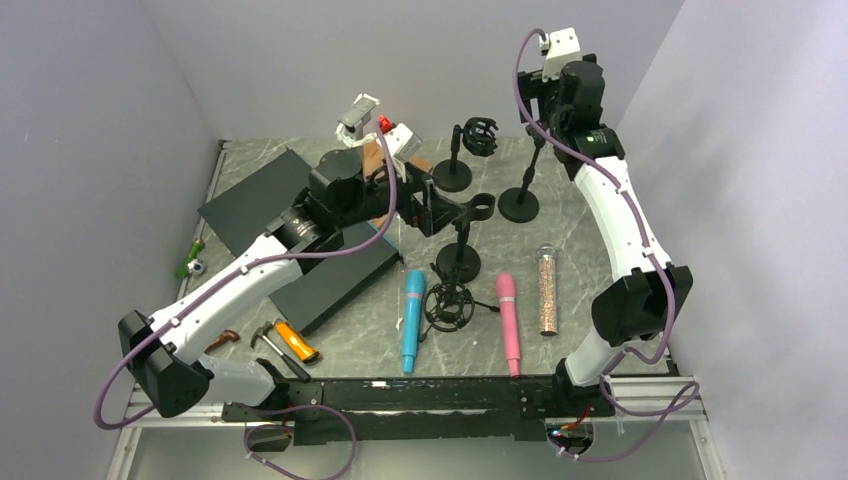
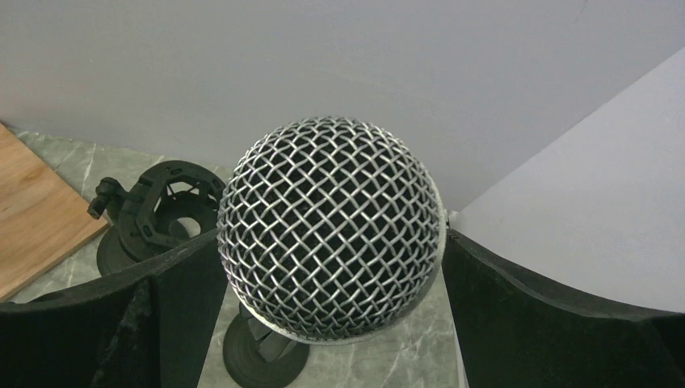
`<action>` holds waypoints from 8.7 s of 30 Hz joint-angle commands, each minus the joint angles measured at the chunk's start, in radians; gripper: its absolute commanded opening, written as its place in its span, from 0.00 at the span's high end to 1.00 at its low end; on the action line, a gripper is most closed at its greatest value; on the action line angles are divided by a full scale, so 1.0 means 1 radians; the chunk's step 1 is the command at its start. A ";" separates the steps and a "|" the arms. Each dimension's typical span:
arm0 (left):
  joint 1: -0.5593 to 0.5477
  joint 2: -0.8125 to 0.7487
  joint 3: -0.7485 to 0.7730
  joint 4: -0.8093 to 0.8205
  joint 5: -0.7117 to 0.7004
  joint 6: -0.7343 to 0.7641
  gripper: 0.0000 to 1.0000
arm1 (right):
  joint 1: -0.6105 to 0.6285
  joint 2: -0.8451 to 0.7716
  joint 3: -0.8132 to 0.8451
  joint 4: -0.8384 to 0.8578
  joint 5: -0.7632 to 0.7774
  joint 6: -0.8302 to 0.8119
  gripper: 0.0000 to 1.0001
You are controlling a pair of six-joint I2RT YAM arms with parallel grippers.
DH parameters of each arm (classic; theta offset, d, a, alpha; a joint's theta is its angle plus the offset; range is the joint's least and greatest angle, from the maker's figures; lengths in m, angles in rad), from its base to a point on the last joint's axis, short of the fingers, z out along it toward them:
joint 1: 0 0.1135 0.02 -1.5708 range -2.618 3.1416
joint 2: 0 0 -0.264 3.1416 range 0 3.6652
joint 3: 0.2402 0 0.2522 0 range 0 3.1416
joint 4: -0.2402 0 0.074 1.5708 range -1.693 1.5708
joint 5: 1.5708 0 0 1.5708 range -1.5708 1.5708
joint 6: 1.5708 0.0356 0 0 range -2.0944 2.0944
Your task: Remove the microphone from the stand
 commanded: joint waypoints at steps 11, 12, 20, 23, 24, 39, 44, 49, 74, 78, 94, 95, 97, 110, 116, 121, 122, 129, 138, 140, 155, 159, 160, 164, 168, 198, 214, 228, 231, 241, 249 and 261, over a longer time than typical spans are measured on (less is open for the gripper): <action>-0.012 -0.034 -0.047 0.089 -0.120 -0.005 0.01 | -0.002 -0.008 -0.022 0.162 -0.061 -0.035 0.52; -0.010 -0.020 -0.045 0.106 -0.129 0.008 0.01 | -0.002 -0.013 -0.028 0.163 -0.073 -0.032 0.59; 0.024 0.122 -0.010 0.266 -0.071 0.022 0.01 | 0.002 -0.073 -0.054 0.123 -0.160 0.079 1.00; 0.044 0.194 0.008 0.345 -0.046 -0.020 0.00 | 0.003 -0.115 -0.062 0.104 -0.219 0.153 1.00; 0.048 0.224 0.041 0.344 -0.036 -0.025 0.00 | 0.008 -0.123 -0.062 0.096 -0.233 0.171 1.00; 0.043 0.484 0.312 0.272 -0.113 0.050 0.08 | 0.104 -0.146 -0.029 0.027 -0.088 0.214 1.00; 0.009 0.552 0.377 0.270 -0.206 0.170 0.11 | 0.104 -0.137 -0.015 0.013 -0.085 0.224 1.00; -0.015 0.613 0.400 0.312 -0.288 0.242 0.01 | 0.109 -0.139 -0.016 0.009 -0.097 0.226 1.00; -0.042 0.826 0.649 0.283 -0.390 0.277 1.00 | 0.122 -0.132 0.007 -0.003 -0.065 0.196 1.00; -0.044 0.791 0.610 0.267 -0.382 0.269 1.00 | 0.121 -0.116 0.033 -0.010 -0.048 0.179 1.00; -0.009 0.733 0.587 0.110 -0.266 0.144 0.93 | 0.063 -0.106 0.105 -0.107 0.242 0.181 1.00; 0.000 0.730 0.590 0.095 -0.252 0.125 0.88 | 0.061 -0.121 0.068 -0.103 0.238 0.202 1.00; 0.016 0.718 0.579 0.077 -0.236 0.079 0.67 | 0.060 -0.138 0.003 -0.116 0.243 0.251 1.00; 0.080 0.619 0.520 0.078 -0.054 0.008 0.32 | 0.057 -0.248 -0.316 -0.095 0.273 0.327 1.00; 0.143 0.652 0.604 0.085 0.102 -0.144 0.35 | 0.047 -0.306 -0.385 -0.100 0.322 0.349 1.00; 0.190 0.753 0.747 0.110 0.191 -0.258 0.35 | 0.040 -0.326 -0.404 -0.098 0.302 0.352 1.00; 0.197 0.776 0.777 0.113 0.205 -0.276 0.35 | 0.041 -0.331 -0.408 -0.095 0.294 0.349 1.00; 0.229 0.921 0.935 0.236 0.313 -0.366 0.33 | 0.039 -0.359 -0.423 -0.067 0.283 0.332 1.00; 0.227 0.985 0.950 0.283 0.301 -0.371 0.29 | 0.041 -0.377 -0.444 -0.044 0.259 0.330 1.00; 0.225 0.989 0.940 0.292 0.300 -0.373 0.29 | 0.040 -0.380 -0.450 -0.041 0.255 0.329 1.00; 0.207 1.054 0.952 0.269 0.246 -0.348 0.31 | 0.040 -0.402 -0.468 -0.033 0.245 0.329 1.00; 0.193 1.057 0.941 0.202 0.188 -0.295 0.32 | 0.039 -0.408 -0.477 -0.029 0.244 0.328 1.00; 0.194 1.057 0.935 0.181 0.169 -0.286 0.34 | 0.041 -0.409 -0.479 -0.030 0.243 0.329 1.00; 0.187 1.038 0.887 0.102 0.105 -0.251 0.39 | 0.041 -0.411 -0.482 -0.031 0.242 0.328 1.00; 0.186 0.971 0.761 0.139 0.105 -0.216 0.40 | 0.040 -0.410 -0.484 -0.029 0.239 0.327 1.00; 0.145 0.785 0.573 -0.004 0.081 -0.092 0.38 | 0.039 -0.340 -0.524 -0.119 0.352 0.352 1.00; 0.190 0.949 0.930 0.160 0.187 -0.210 0.31 | 0.039 -0.371 -0.512 -0.072 0.322 0.328 1.00; 0.160 1.059 0.876 0.082 0.129 -0.144 0.39 | 0.040 -0.411 -0.521 -0.052 0.286 0.317 1.00; 0.156 1.063 0.914 0.024 0.124 -0.115 0.39 | 0.039 -0.407 -0.517 -0.054 0.286 0.319 1.00; 0.153 0.915 0.981 -0.152 0.050 -0.007 0.27 | 0.039 -0.385 -0.524 -0.078 0.324 0.330 1.00; 0.152 0.730 0.873 -0.299 -0.043 0.088 0.29 | 0.039 -0.376 -0.533 -0.081 0.327 0.340 1.00; 0.132 0.577 0.763 -0.452 -0.091 0.168 0.01 | 0.038 -0.308 -0.515 -0.158 0.518 0.360 1.00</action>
